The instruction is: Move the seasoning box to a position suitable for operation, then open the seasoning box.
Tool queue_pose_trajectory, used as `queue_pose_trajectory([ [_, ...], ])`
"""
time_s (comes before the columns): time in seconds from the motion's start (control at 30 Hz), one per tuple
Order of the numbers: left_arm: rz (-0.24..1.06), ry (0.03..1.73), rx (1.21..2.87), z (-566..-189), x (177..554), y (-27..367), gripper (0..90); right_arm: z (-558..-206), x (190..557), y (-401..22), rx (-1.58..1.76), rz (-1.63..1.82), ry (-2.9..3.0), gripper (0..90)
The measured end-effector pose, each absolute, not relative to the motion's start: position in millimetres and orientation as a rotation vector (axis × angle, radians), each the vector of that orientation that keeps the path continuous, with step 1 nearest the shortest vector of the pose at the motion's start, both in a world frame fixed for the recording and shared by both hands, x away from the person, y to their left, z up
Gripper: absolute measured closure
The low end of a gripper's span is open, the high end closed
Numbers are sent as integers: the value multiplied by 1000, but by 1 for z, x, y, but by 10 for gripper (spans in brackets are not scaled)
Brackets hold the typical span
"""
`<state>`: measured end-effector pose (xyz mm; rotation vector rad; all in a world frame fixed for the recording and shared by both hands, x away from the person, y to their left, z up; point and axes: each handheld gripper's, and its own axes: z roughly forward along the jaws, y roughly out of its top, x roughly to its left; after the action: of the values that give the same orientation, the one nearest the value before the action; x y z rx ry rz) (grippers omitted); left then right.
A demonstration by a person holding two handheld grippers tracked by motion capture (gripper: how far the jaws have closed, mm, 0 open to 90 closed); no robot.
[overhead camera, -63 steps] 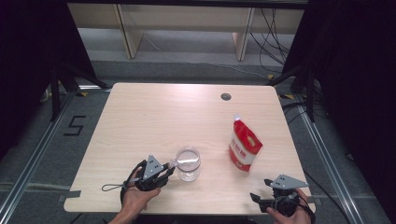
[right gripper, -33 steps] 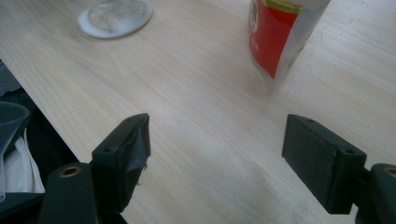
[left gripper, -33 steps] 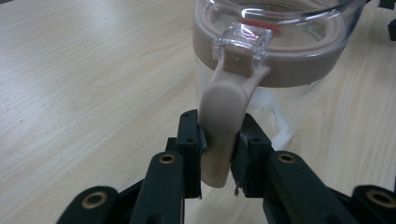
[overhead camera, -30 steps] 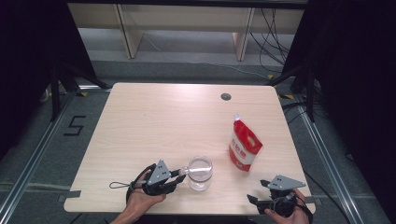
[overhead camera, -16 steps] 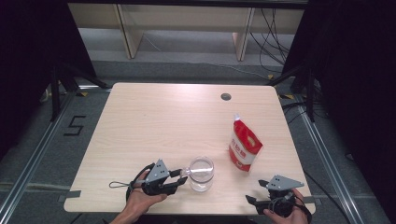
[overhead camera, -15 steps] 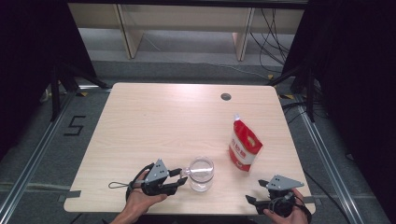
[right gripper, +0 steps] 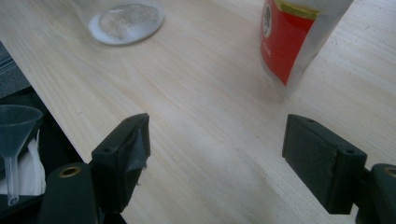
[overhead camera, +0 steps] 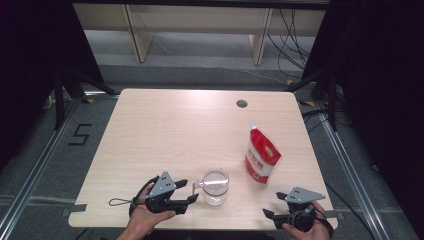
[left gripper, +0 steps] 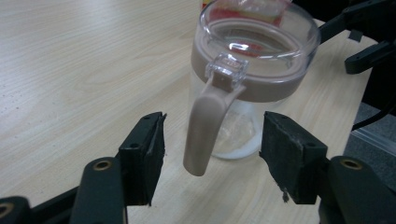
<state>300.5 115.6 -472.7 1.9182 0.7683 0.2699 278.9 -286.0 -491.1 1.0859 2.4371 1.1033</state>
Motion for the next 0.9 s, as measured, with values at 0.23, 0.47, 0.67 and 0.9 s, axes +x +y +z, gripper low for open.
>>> queue_pose_trajectory([
  [0.23,260,759,1902,-461,296,113,381,-492,282,-286,1049,1113,2441,242],
  [0.47,270,757,1904,-455,295,116,407,-493,282,-286,1058,1119,2446,242],
  [0.67,272,745,1888,-456,295,116,498,-493,284,-284,1026,1104,2462,242],
  [0.9,284,728,1858,-450,295,115,666,-492,283,-285,1033,1110,2456,242],
])
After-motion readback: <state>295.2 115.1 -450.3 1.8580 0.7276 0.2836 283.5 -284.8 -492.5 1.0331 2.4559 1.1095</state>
